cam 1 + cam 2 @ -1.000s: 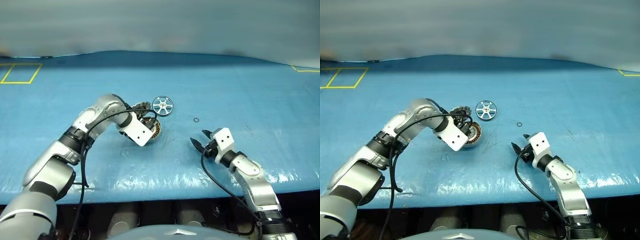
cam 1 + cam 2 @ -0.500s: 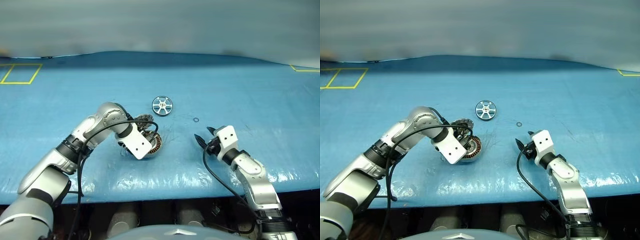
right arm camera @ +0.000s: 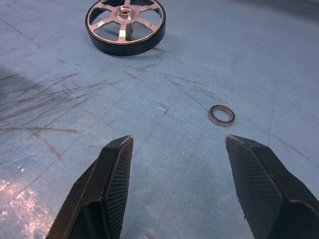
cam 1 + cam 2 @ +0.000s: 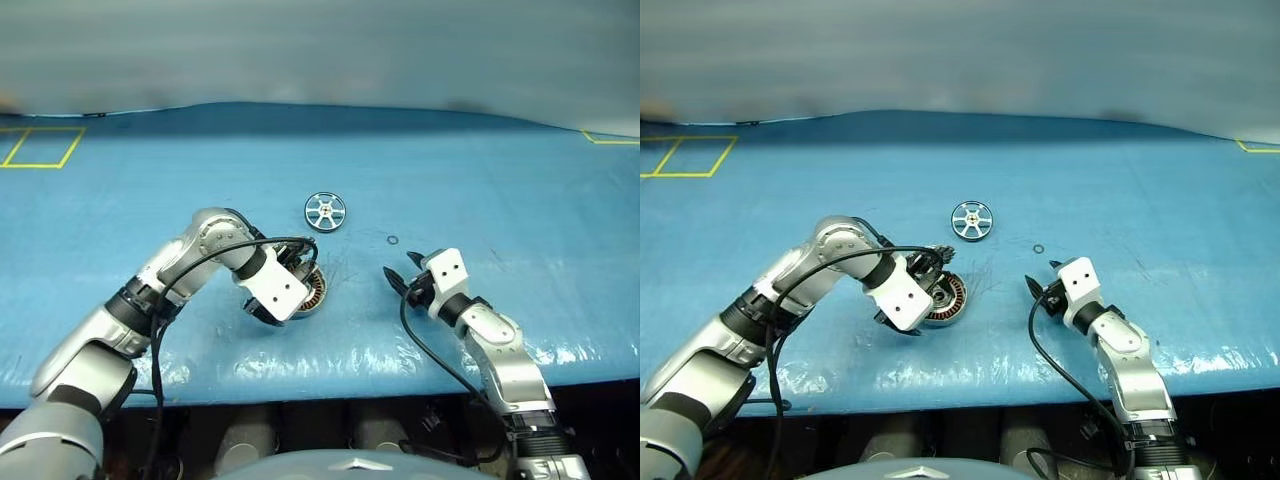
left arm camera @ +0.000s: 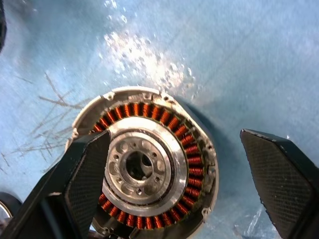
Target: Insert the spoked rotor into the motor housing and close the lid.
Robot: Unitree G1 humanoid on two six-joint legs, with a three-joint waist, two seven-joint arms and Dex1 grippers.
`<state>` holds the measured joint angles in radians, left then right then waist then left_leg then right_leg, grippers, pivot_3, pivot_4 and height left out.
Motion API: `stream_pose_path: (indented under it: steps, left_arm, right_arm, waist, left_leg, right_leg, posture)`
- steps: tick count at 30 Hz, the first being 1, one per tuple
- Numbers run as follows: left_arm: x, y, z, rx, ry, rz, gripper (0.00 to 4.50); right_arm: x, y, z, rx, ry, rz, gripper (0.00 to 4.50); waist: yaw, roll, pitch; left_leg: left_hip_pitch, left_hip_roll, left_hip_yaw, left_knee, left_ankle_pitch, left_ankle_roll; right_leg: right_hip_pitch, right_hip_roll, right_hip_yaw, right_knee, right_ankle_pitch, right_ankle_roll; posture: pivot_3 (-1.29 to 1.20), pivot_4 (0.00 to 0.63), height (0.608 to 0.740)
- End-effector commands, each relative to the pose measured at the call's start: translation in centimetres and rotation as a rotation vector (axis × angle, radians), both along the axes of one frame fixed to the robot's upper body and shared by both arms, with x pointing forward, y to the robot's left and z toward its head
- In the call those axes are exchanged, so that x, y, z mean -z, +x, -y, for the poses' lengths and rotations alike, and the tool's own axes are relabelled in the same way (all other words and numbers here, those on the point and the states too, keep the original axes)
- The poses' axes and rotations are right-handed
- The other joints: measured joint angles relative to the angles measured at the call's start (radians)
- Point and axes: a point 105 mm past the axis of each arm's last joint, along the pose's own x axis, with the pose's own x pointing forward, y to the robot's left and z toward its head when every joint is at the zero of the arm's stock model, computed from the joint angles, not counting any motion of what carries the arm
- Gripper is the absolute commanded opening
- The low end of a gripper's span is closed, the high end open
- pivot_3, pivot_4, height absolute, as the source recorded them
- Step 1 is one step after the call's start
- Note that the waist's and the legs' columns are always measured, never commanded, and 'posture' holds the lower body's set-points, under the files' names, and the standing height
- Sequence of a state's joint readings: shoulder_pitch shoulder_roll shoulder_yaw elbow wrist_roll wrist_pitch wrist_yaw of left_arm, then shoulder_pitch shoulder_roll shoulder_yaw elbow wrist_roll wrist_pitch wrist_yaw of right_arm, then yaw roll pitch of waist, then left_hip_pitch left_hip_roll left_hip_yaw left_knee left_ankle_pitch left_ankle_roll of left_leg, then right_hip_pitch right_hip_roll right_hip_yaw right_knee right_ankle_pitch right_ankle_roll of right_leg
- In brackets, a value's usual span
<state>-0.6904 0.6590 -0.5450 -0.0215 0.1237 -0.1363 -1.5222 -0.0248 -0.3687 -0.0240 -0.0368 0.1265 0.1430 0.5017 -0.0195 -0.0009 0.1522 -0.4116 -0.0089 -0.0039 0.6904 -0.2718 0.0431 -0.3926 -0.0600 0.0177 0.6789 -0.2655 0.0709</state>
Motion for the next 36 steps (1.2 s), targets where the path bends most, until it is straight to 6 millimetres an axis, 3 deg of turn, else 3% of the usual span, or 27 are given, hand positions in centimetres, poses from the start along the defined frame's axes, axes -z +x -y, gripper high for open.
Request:
stream_pose_path:
  steps: [1, 4, 11, 14, 18, 25, 28, 36]
  left_arm:
    - [-2.4, -2.0, -0.5, -0.034, -0.094, -0.14, 4.47]
    - [-3.7, -3.1, -0.8, -0.083, -0.183, -0.214, 4.47]
    - [-4.7, -2.4, -0.1, -0.246, -0.481, -0.207, 4.47]
    - [-3.8, -2.4, 0.2, -0.315, -0.557, -0.208, 4.47]
    - [-0.8, -3.2, 0.6, -0.359, -0.521, -0.23, 4.47]
    - [1.9, -3.4, 0.1, -0.468, -0.515, -0.179, 4.47]
    - [1.9, -3.7, 0.2, -0.518, -0.588, -0.195, 4.47]
    - [2.3, -4.0, -1.1, -0.633, -0.655, -0.184, 4.47]
  right_arm:
    - [-1.1, 0.5, -0.5, -0.023, 0.029, 0.042, 3.11]
    - [-1.0, 1.1, 0.2, 0.025, 0.041, 0.037, 3.11]
    - [0.6, 2.8, 1.4, 0.098, 0.036, -0.047, 3.11]
    - [0.9, 3.4, 0.9, 0.073, 0.029, -0.073, 3.11]
    - [1.2, 4.1, 0.3, 0.054, 0.058, -0.11, 3.11]
    - [1.9, 5.1, -0.3, 0.047, 0.064, -0.141, 3.11]
    - [2.0, 5.6, -0.3, 0.057, 0.064, -0.144, 3.11]
    - [2.6, 6.5, -0.2, 0.091, 0.088, -0.162, 3.11]
  waist:
    - [-0.004, 0.0, 0.0]
    - [-0.006, 0.0, 0.0]
    - [0.001, 0.0, 0.0]
    - [-0.004, 0.0, 0.0]
    - [-0.005, 0.0, 0.0]
    - [-0.006, 0.0, 0.0]
    - [-0.008, 0.001, 0.0]
    - [-0.008, 0.001, 0.0]
  left_leg:
    - [0.0, 0.0, 0.0, 0.0, 0.0, 0.0]
    - [0.0, 0.0, 0.0, 0.0, 0.0, 0.0]
    - [0.002, 0.0, -0.001, 0.001, 0.0, 0.0]
    - [0.002, 0.0, 0.0, 0.001, 0.001, 0.0]
    - [0.003, 0.0, 0.0, 0.0, 0.001, 0.0]
    - [0.007, 0.0, 0.0, 0.0, 0.001, 0.0]
    - [0.018, 0.0, 0.001, -0.004, 0.001, 0.0]
    - [0.019, 0.0, 0.0, -0.005, 0.001, -0.001]
  right_leg:
    - [0.0, 0.0, 0.0, 0.0, 0.0, 0.0]
    - [0.0, 0.0, 0.0, 0.0, 0.0, 0.0]
    - [0.003, 0.0, 0.0, 0.0, 0.0, 0.0]
    - [0.002, 0.0, 0.001, 0.0, 0.0, 0.0]
    - [0.002, 0.0, 0.001, 0.001, 0.001, 0.0]
    - [0.007, 0.0, 0.001, 0.0, 0.001, 0.0]
    - [0.016, -0.001, 0.002, -0.001, 0.0, -0.001]
    - [0.015, -0.002, 0.002, -0.002, 0.001, -0.002]
  posture:
    - [0.0, 0.15, 0.74]
    - [0.0, 0.15, 0.74]
    - [0.0, 0.15, 0.74]
    - [0.0, 0.15, 0.74]
    - [0.0, 0.15, 0.74]
    - [0.0, 0.15, 0.74]
    - [0.0, 0.15, 0.74]
    - [0.0, 0.15, 0.74]
